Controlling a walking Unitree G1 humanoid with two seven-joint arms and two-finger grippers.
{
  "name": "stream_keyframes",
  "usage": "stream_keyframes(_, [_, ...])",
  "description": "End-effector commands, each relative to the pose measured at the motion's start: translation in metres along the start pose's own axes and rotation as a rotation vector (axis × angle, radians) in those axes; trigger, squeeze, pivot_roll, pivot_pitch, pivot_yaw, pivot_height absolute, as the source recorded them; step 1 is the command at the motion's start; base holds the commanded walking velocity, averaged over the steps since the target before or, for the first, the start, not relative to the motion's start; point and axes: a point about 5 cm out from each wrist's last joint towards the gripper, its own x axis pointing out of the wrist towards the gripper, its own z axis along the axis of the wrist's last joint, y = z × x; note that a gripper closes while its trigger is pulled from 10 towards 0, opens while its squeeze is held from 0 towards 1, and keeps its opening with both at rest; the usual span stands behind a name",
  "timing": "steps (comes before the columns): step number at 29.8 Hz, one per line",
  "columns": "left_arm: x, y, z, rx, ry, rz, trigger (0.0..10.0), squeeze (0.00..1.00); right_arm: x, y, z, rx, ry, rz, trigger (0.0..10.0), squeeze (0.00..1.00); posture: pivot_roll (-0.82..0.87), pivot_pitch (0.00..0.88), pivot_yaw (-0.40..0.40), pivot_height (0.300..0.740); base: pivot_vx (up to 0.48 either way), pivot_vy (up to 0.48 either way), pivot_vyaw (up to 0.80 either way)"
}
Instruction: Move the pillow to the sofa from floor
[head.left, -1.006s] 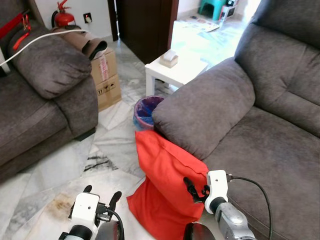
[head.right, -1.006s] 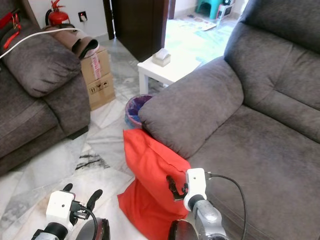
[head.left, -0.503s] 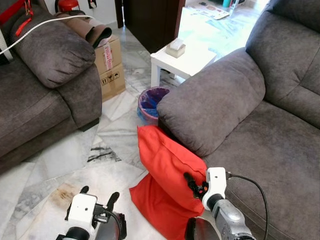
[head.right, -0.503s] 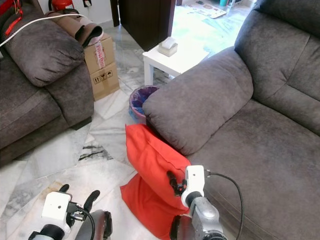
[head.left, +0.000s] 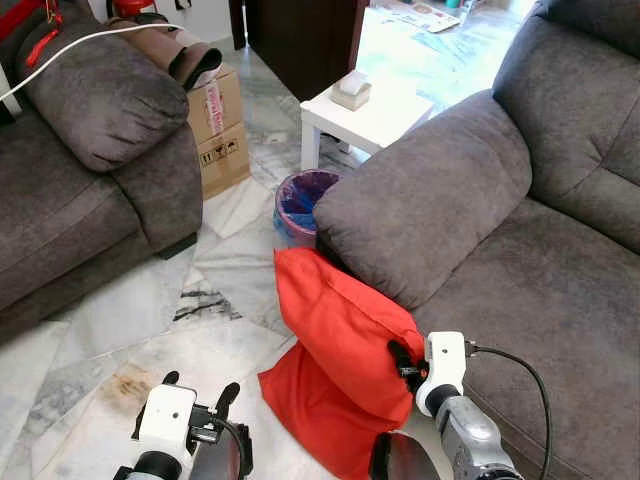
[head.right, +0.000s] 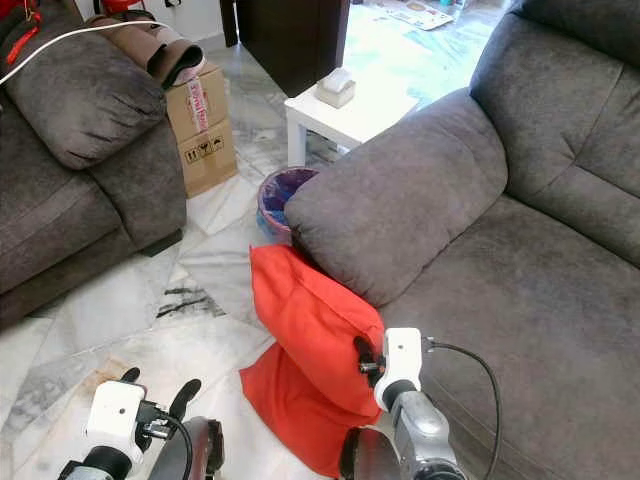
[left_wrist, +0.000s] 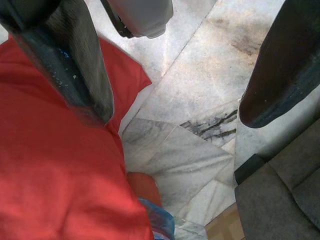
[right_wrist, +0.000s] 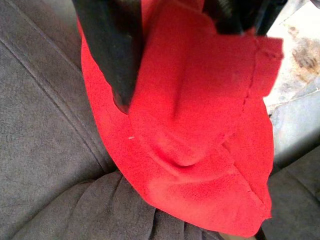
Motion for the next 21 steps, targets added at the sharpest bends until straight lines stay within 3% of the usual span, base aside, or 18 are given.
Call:
stream_keyframes(1, [-0.003,-0.001,-0.006,0.009,0.029,-0.001,10.0,0.00,-0.003,-0.002,-0.008,0.005,0.034,-0.012,0.0,0.00,0.23,0.232,-0.073,0.607,0.000,0.000,0.00])
stream_keyframes(21, [0.009,0.000,-0.005,0.006,0.020,-0.003,10.0,0.00,-0.002,0.001,-0.009,0.004,0.041,0.000,0.0,0.00,0.22,0.190,-0.080,0.607,0.000,0.000,0.00])
